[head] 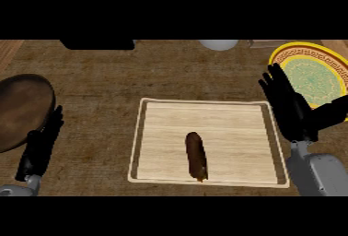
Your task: Pick the sweet potato from the tray and place it in the plate
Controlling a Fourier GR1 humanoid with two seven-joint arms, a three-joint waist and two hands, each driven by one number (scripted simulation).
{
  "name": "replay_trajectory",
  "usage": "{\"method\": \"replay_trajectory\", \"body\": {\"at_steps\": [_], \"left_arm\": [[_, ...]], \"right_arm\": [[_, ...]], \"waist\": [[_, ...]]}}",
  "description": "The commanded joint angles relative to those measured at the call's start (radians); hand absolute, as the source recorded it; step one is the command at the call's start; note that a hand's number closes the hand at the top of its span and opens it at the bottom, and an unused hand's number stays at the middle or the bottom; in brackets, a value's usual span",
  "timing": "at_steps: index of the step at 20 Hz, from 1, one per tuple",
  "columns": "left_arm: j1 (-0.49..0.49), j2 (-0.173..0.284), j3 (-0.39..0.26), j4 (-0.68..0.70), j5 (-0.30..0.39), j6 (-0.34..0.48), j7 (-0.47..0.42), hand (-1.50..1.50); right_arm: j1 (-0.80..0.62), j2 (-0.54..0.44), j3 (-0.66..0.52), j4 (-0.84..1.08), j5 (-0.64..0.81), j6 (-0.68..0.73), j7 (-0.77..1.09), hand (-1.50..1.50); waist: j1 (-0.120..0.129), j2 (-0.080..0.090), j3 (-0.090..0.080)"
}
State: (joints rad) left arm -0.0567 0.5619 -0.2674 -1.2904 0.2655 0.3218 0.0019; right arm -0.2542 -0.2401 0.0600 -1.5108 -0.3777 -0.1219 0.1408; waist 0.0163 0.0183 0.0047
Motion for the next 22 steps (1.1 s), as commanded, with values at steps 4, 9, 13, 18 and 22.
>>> {"method": "replay_trajectory", "body": {"at_steps": [4, 9, 13, 18, 22], "left_arm": [[-0.046, -0.059, -0.02, -0.065, 0.006, 0.019, 0.057, 0.0], [-0.026, -0.098, -0.047, -0.05, 0.026, -0.001, 0.067, 0.0], [-0.023, -0.177, -0.047, -0.065, 0.024, 0.073, 0.083, 0.0], [-0.011, -0.161, -0.051, -0.148, 0.011, 0.079, 0.157, 0.0], [-0.037, -0.201, -0.057, -0.08, -0.01, 0.076, 0.109, 0.0]], "right_arm": [[-0.186, 0.0, 0.318, -0.038, 0.196, 0.07, 0.184, 1.5], [-0.364, -0.331, 0.481, -0.096, 0.599, 0.23, 0.114, 1.5], [-0.19, -0.137, 0.625, -0.131, 0.797, -0.034, 0.129, 1.5], [-0.038, -0.09, 0.576, -0.121, 0.557, 0.059, -0.069, -1.5], [-0.137, -0.178, 0.687, -0.113, 0.684, 0.21, 0.011, -1.5]], "waist": [[0.032, -0.021, -0.01], [0.05, -0.081, -0.049], [-0.018, -0.024, -0.005], [-0.011, -0.02, -0.004], [-0.013, -0.018, -0.006]]}}
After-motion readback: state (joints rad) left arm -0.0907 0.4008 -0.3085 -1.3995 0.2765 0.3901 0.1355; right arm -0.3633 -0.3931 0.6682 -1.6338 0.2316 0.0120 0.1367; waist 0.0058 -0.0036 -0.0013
